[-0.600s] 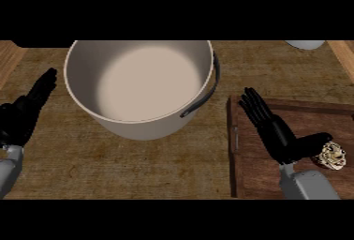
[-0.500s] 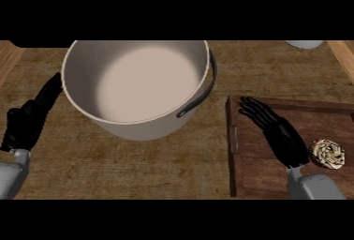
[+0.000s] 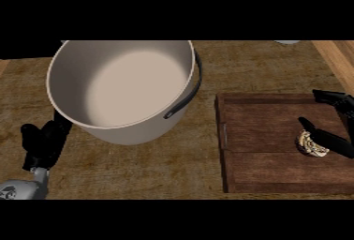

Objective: Pick the cupcake from the tray and place it in the pot

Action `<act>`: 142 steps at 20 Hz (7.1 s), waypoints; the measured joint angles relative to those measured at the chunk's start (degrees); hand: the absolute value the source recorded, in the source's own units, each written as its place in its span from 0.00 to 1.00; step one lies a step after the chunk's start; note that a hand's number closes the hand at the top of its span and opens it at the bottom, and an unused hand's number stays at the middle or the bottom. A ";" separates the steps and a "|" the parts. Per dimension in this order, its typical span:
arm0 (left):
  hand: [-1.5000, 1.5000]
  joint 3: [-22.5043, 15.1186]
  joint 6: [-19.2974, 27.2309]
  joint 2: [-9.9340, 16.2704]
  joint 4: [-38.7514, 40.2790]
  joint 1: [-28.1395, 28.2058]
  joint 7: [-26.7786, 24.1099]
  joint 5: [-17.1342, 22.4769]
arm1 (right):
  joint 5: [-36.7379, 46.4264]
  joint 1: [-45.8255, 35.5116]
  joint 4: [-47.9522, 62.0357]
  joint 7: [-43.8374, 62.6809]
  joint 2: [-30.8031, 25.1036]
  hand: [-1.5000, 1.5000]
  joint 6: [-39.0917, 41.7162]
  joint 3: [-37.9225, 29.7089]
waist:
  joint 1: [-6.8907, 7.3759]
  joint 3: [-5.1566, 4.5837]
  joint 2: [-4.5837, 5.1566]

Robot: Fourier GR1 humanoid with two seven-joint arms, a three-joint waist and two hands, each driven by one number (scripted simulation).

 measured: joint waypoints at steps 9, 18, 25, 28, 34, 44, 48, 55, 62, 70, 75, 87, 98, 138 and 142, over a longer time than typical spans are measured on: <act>0.50 -1.40 -2.02 -2.64 1.09 1.03 0.83 0.89 | -1.87 12.36 -17.56 0.03 -2.99 0.00 -2.84 -7.28 | 1.05 -0.14 0.35; 0.50 -3.68 -3.48 -5.13 2.21 0.43 1.15 -0.45 | -8.63 16.75 -27.20 24.73 -12.09 0.00 2.23 -11.17 | 2.99 -0.32 0.92; 0.50 -5.93 -5.34 -7.76 2.45 -0.56 2.27 -1.08 | -10.47 14.31 -22.70 34.19 -14.56 0.00 8.74 -6.70 | 4.43 -0.41 1.37; 0.50 -5.91 -6.16 -8.16 3.02 -1.07 2.16 -1.52 | -8.57 13.84 -18.83 33.94 -14.64 0.00 12.59 -3.99 | 4.53 -0.37 1.36; 0.50 -5.30 -6.98 -9.44 2.15 -0.04 2.30 -3.04 | -1.32 12.66 -9.93 28.03 -10.65 0.00 16.24 -2.43 | 4.38 -0.34 1.28; 0.50 -3.04 -8.33 -11.80 1.93 0.07 3.04 -5.63 | 0.76 12.85 0.03 16.41 -6.85 0.00 23.61 -10.42 | 4.13 -0.37 1.22; 0.50 -2.87 -8.53 -12.45 1.36 0.37 3.52 -6.36 | -2.01 11.19 4.00 13.16 -4.86 0.00 27.41 -12.15 | 4.23 -0.38 1.26; 0.50 -1.71 -10.17 -12.50 -0.41 1.01 5.30 -6.81 | -4.16 9.80 9.00 9.64 0.36 0.00 30.82 -13.55 | 4.26 -0.43 1.28; 0.50 0.17 -11.44 -13.68 1.98 0.33 3.63 -8.22 | -4.27 6.50 15.93 7.77 3.20 0.00 33.82 -14.95 | 4.04 -0.87 0.94; 0.50 0.33 -11.98 -14.42 1.76 0.61 3.24 -9.24 | 4.64 5.22 21.22 -5.07 4.68 1.00 31.69 -13.09 | 3.98 -1.79 0.45; 0.50 0.55 -12.45 -14.52 1.66 0.57 3.51 -9.24 | 4.50 4.54 23.76 -8.35 5.49 1.00 32.68 -13.66 | 4.14 -2.40 0.34; 0.50 -0.25 -13.10 -15.70 2.25 -2.43 5.26 -9.76 | 9.99 -6.56 28.50 -14.92 6.56 1.00 32.05 -10.00 | 7.16 -1.55 1.63; 0.50 -0.15 -13.23 -16.27 2.37 -1.64 4.63 -10.38 | 18.71 -31.15 49.96 -25.54 7.16 1.00 31.13 -5.86 | 7.23 -0.27 2.04; 0.50 2.51 -15.46 -16.40 1.01 -0.63 6.39 -11.70 | 52.98 -72.53 59.39 7.91 27.21 1.00 9.13 15.68 | 6.71 -0.56 1.23; 0.50 1.96 -15.39 -17.01 1.10 -0.98 6.03 -12.15 | 55.95 -73.43 65.66 12.08 30.02 1.00 12.49 18.24 | 7.30 -0.59 1.86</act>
